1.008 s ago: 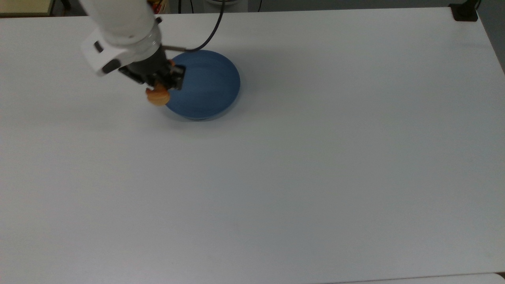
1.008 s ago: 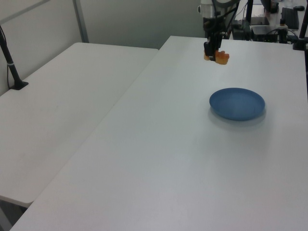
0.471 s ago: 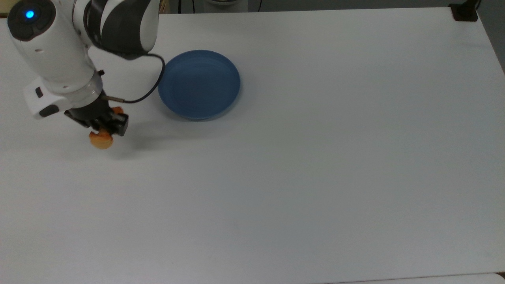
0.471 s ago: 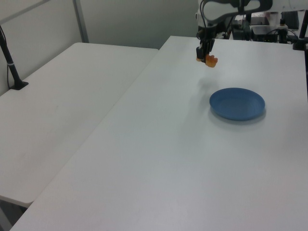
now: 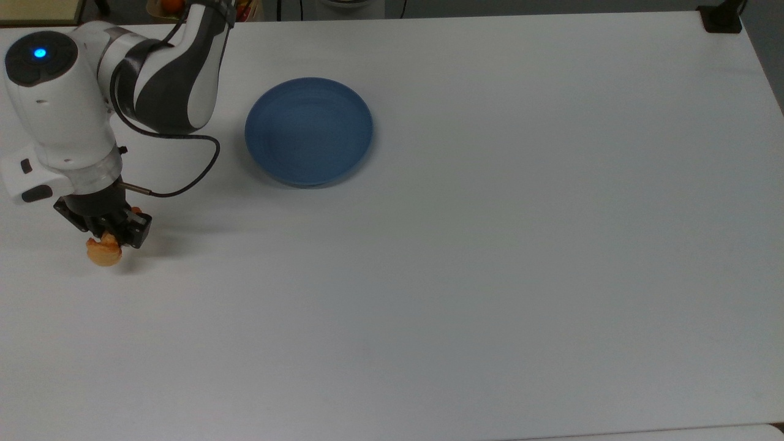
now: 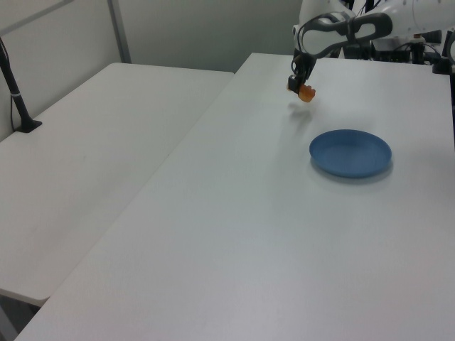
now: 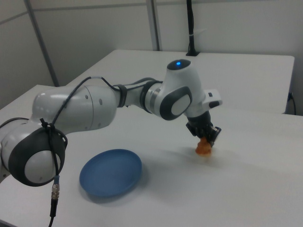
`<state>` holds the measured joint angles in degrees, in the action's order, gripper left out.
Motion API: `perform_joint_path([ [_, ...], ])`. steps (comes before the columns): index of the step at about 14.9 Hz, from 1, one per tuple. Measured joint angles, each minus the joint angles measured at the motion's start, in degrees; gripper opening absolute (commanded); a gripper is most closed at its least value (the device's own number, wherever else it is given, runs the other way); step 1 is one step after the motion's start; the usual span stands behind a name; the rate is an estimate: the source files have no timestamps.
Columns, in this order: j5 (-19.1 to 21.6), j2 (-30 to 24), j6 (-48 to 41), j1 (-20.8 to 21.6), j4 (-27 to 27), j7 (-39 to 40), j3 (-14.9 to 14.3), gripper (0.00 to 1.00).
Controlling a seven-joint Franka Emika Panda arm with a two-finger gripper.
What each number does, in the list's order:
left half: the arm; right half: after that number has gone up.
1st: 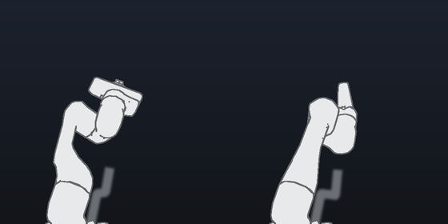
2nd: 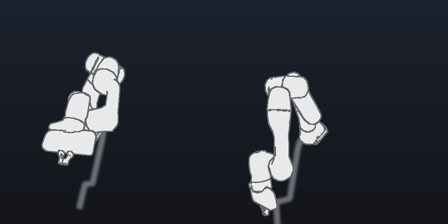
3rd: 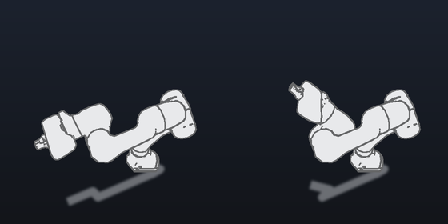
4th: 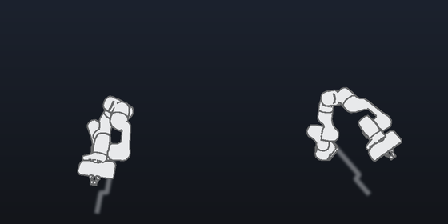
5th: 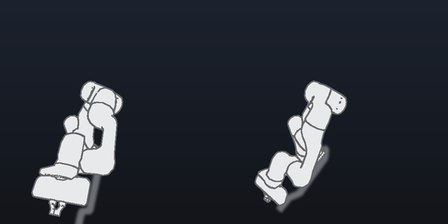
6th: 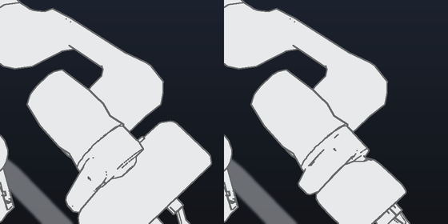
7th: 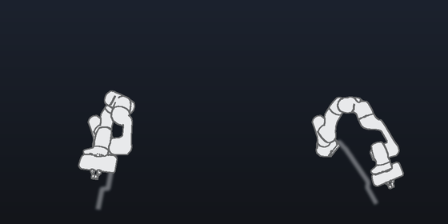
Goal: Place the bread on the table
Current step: 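Lower the bread roll onto the table and open the gripper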
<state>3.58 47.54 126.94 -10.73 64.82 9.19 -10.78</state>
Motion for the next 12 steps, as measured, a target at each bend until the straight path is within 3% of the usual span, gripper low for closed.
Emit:
perform_joint_path([
  [2,-0.3,1.4,3.4,-0.1,0.7,0.1,-0.2,1.0],
  [7,-5.4,3.3,16.8,0.0,5.9,0.1,-0.2,1.0],
  [12,-5.7,-0.1,17.5,1.2,6.4,-1.5,-0.2,1.0],
])
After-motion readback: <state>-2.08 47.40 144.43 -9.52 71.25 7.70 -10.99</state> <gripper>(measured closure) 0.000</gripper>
